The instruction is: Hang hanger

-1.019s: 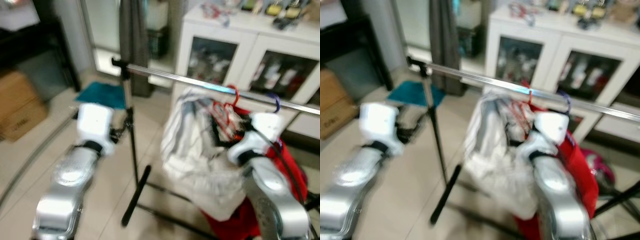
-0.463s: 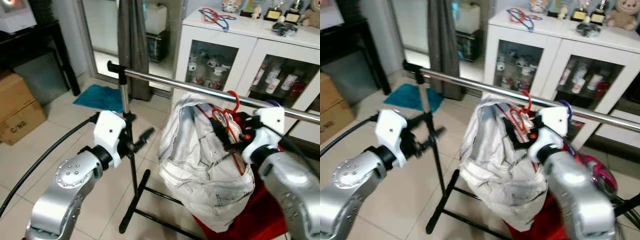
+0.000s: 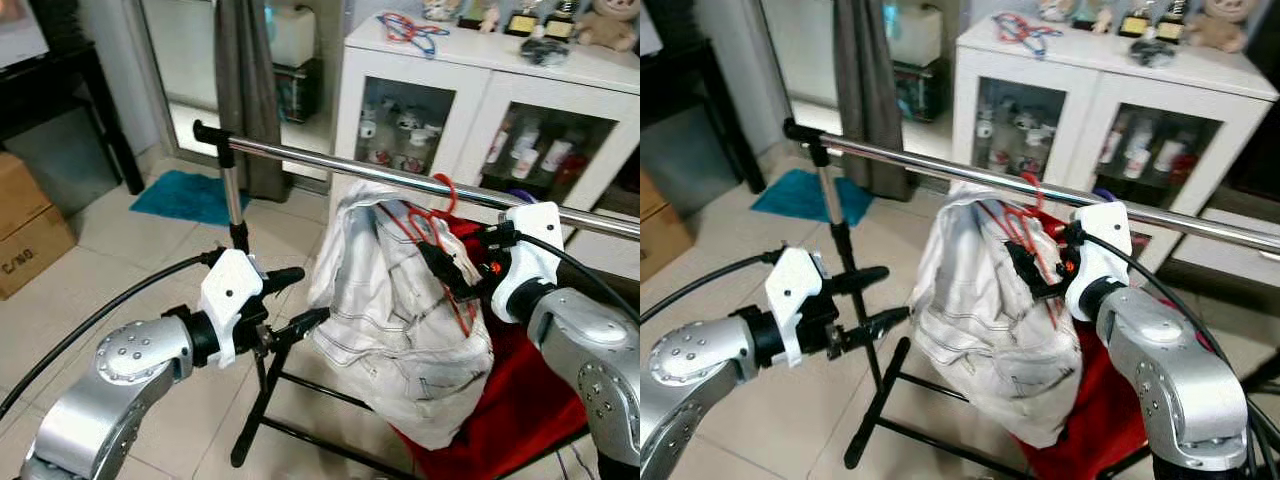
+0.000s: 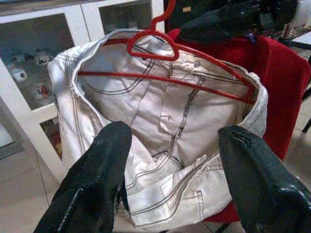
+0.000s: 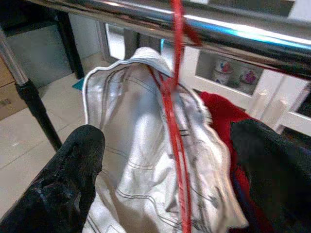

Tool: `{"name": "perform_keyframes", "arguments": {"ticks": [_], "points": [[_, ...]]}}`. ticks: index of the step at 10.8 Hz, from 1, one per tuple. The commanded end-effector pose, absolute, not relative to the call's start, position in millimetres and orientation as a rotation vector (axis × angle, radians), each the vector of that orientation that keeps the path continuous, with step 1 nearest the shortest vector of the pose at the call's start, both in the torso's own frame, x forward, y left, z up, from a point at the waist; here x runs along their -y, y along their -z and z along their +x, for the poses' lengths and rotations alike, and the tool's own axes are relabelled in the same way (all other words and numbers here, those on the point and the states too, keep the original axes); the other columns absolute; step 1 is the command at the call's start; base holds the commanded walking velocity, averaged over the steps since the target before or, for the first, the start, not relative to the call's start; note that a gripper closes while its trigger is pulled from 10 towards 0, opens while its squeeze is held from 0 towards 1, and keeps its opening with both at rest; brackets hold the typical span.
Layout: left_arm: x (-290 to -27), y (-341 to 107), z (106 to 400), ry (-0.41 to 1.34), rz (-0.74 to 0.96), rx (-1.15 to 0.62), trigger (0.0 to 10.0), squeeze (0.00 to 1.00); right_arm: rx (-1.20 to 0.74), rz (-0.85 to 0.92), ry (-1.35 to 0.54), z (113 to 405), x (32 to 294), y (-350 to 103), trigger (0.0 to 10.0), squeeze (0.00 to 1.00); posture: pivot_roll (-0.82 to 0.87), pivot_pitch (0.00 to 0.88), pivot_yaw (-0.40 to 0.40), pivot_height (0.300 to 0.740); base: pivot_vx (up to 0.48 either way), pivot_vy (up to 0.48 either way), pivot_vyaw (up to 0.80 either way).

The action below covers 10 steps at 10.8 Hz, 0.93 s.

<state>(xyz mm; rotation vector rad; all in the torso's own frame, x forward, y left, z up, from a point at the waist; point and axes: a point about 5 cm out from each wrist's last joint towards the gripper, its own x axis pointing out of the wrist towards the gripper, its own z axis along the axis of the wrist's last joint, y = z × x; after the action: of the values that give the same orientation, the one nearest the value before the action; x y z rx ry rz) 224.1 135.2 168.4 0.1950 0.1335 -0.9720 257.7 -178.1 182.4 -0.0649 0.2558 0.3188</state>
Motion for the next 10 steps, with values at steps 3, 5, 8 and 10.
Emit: {"name": "perform_keyframes", "arguments": {"ticks": [3, 5, 8, 10], "points": [[-138, -171, 219, 0.999, 0.208, -0.121, 10.0, 0.0, -0.264, -0.055, -0.391, 263, 166, -186, 8.8, 0.0, -0.04, 0.0, -0.044, 0.74, 0.0, 0.0, 0.0], [-139, -171, 217, 1.002, 0.213, -0.124, 10.0, 0.0, -0.304, -0.055, -0.387, 265, 164, -180, 8.3, 0.0, -0.04, 0.0, -0.048, 0.74, 0.0, 0.0, 0.0], [-138, -170, 217, 1.005, 0.215, -0.125, 10.0, 0.0, -0.347, -0.042, -0.357, 268, 166, -174, 2.3, 0.0, -0.04, 0.0, -0.049, 0.74, 0.0, 0.0, 0.0], [-138, -169, 217, 1.009, 0.212, -0.124, 10.0, 0.0, -0.369, -0.02, -0.352, 267, 167, -174, 0.0, 0.0, -0.04, 0.0, -0.048, 0.74, 0.0, 0.0, 0.0]]}}
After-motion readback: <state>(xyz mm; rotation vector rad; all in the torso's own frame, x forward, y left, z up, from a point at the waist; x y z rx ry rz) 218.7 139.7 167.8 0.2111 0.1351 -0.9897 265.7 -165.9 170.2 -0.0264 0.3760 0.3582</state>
